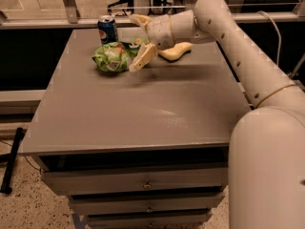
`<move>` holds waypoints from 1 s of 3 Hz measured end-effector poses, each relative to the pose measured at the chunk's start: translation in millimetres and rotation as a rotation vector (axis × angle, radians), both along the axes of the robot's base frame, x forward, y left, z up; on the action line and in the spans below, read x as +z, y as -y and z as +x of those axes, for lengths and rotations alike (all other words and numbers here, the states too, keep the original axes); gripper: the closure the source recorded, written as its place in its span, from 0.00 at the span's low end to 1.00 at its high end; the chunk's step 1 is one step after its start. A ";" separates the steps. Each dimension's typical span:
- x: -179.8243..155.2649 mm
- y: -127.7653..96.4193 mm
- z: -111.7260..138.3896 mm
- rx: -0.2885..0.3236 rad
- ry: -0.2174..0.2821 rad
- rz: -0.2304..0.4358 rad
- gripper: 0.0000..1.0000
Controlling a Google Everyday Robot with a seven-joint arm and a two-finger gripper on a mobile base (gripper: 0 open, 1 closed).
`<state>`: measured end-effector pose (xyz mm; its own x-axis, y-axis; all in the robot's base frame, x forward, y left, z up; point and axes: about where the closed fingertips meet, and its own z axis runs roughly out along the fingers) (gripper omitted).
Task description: Move green rice chip bag near pepsi can
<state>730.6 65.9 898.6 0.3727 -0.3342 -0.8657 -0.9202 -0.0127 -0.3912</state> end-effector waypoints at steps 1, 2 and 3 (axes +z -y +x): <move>22.9 40.4 -22.5 -0.038 0.028 -0.058 0.00; 57.2 115.5 -57.5 -0.141 0.068 -0.177 0.00; 69.0 119.0 -63.2 -0.149 0.086 -0.181 0.00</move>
Offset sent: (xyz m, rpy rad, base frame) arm -0.1134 -0.2323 0.1211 -0.3444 -0.1434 -0.2968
